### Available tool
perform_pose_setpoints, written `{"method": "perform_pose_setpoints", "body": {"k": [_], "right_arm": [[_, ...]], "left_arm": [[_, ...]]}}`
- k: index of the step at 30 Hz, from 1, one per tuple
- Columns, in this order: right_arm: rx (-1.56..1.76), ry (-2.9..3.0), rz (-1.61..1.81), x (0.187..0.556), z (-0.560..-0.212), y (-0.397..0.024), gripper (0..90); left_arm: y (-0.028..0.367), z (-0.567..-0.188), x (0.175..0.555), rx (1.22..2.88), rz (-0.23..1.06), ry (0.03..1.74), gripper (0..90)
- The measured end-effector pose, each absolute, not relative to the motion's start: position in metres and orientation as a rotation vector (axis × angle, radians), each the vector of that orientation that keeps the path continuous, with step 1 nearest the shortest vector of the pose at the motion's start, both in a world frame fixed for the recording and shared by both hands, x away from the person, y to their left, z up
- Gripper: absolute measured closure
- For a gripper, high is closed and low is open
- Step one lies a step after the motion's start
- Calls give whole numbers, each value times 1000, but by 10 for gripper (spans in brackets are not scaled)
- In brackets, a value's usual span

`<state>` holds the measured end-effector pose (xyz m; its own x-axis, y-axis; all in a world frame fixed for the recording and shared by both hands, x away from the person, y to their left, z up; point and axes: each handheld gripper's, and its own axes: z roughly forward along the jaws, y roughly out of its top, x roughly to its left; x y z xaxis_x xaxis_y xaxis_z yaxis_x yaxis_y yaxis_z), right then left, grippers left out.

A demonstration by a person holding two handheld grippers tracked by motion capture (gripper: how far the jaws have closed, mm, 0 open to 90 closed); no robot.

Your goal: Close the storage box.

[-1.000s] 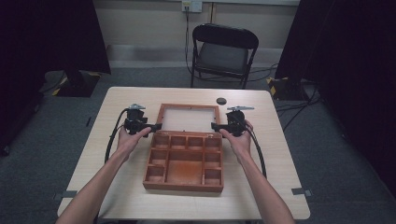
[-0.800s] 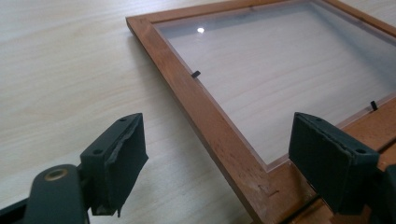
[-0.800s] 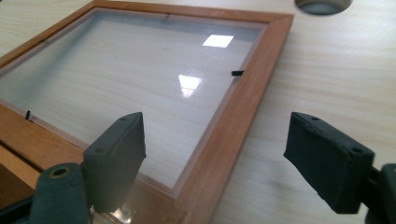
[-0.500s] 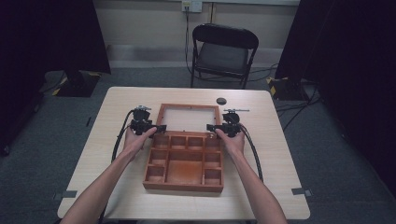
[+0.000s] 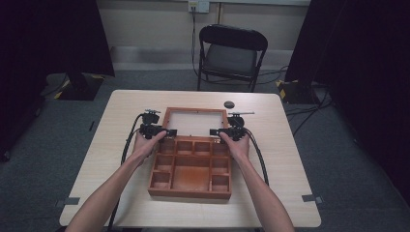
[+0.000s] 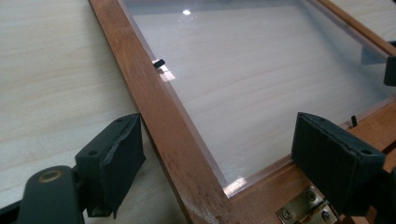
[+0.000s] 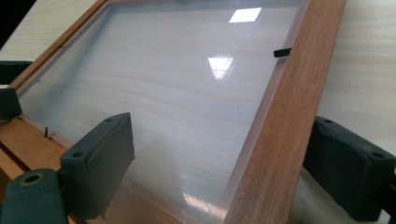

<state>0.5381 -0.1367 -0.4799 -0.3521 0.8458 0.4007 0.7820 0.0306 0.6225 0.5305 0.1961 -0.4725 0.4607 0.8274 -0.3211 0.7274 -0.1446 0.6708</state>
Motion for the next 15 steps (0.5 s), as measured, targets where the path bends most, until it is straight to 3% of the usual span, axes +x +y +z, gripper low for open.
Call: {"method": "perform_pose_setpoints", "body": {"k": [15], "right_arm": [[1752, 2208, 1323, 538, -484, -145, 189]], "left_arm": [[196, -476, 530, 1872, 147, 1315, 146]]}}
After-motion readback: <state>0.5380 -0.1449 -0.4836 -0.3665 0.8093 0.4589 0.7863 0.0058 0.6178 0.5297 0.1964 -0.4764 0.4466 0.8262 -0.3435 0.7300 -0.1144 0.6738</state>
